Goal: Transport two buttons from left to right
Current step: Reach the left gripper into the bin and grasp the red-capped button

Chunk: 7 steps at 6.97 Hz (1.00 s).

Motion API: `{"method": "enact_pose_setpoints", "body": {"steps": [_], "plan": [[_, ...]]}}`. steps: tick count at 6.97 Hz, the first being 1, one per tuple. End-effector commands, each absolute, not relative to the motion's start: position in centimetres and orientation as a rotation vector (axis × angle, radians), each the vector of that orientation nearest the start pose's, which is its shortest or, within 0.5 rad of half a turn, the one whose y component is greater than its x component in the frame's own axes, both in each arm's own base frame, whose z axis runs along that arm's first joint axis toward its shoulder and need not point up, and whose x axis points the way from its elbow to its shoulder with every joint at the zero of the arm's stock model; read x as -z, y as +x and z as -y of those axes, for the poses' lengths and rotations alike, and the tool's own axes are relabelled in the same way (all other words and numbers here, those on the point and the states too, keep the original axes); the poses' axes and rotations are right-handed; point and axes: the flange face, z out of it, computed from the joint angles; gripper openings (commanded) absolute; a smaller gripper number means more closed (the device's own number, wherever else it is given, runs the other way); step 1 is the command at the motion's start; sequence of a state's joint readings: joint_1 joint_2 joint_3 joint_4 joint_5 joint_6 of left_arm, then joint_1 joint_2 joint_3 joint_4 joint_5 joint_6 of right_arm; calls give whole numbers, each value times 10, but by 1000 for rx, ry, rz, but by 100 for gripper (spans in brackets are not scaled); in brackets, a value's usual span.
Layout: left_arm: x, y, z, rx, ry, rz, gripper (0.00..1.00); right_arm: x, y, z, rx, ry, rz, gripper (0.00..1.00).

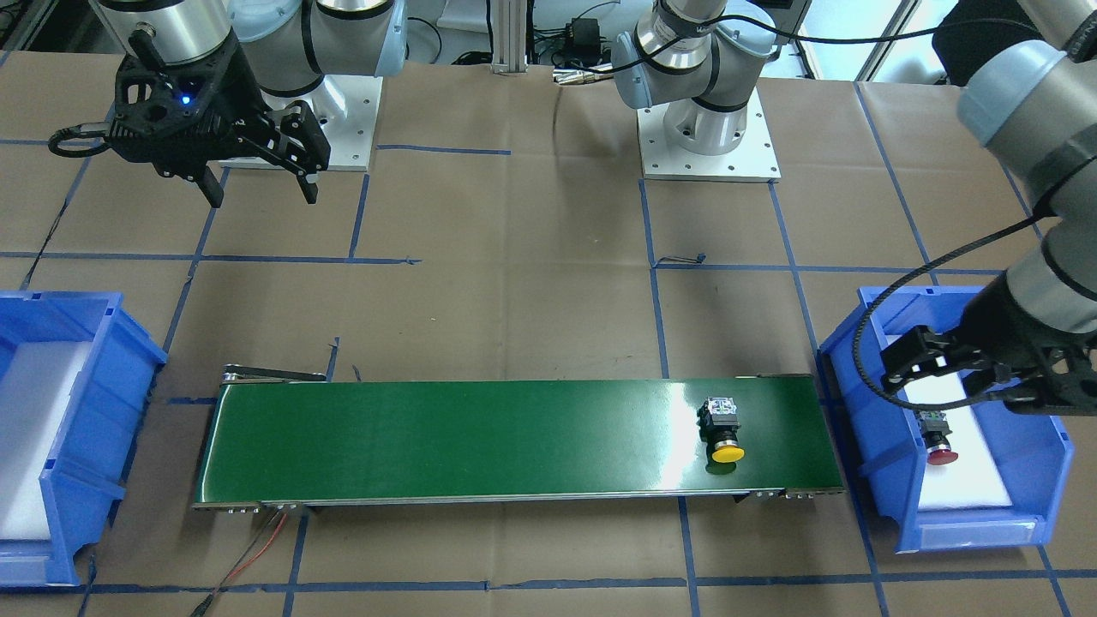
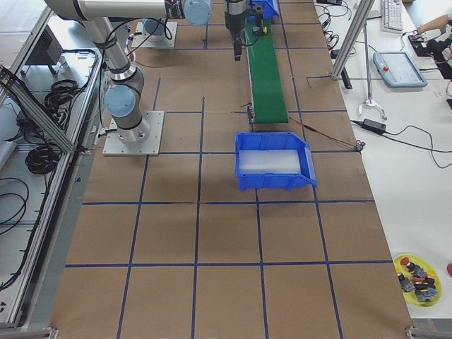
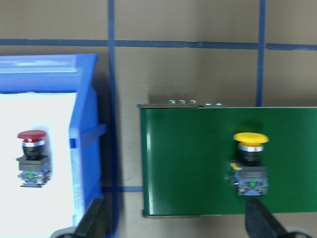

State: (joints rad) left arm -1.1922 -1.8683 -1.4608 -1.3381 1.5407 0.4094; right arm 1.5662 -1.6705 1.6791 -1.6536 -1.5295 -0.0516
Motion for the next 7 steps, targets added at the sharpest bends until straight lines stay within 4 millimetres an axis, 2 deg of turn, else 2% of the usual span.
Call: {"method": "enact_pose_setpoints", "body": {"steps": [1,2,3,5,7], "plan": [[-381,182,604,47,104,-3159,100,-491,136,457,118,-76,-3096,100],[-366,197,604,28,109,-3167,100,-491,135,457,118,-74,-3098,100],[-344,205,615,35,100,-3164,99,-491,135,457,118,-76,-3101,100],[-304,210,626,80,79,-3149,99,-491,135,457,118,-74,-3099,100],[-263,209,623,121,79,-3132,99,-492,135,456,121,-81,-3099,100]]}}
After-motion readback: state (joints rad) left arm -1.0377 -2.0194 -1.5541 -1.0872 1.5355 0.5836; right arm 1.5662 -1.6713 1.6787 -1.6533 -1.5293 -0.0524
